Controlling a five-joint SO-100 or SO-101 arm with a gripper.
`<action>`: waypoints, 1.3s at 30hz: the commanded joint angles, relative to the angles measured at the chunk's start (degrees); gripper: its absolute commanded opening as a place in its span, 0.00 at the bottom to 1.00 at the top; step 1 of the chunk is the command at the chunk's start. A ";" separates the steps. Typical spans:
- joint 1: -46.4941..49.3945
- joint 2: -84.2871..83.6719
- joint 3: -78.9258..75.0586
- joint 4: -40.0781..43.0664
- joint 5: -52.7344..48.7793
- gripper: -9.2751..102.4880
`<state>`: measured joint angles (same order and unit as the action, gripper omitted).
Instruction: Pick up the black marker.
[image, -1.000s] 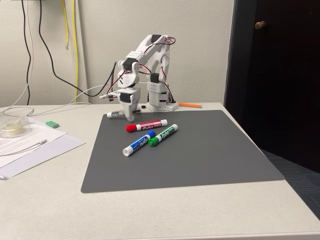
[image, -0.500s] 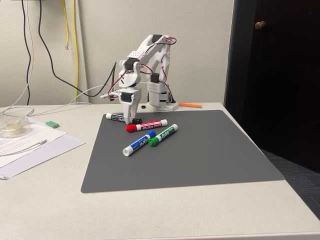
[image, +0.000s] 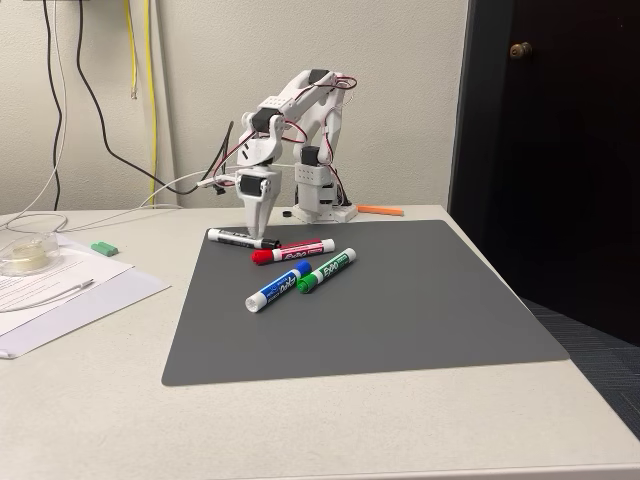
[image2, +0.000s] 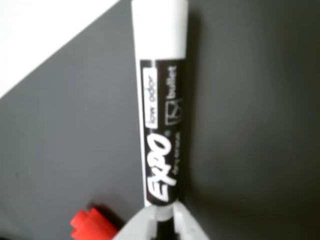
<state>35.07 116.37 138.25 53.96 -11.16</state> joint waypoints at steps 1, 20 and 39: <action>-0.18 0.26 0.18 -0.09 -0.26 0.11; 0.00 -1.67 1.58 -2.11 0.35 0.17; -0.26 -2.46 1.67 -1.93 1.14 0.22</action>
<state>34.80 113.29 140.27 52.29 -10.28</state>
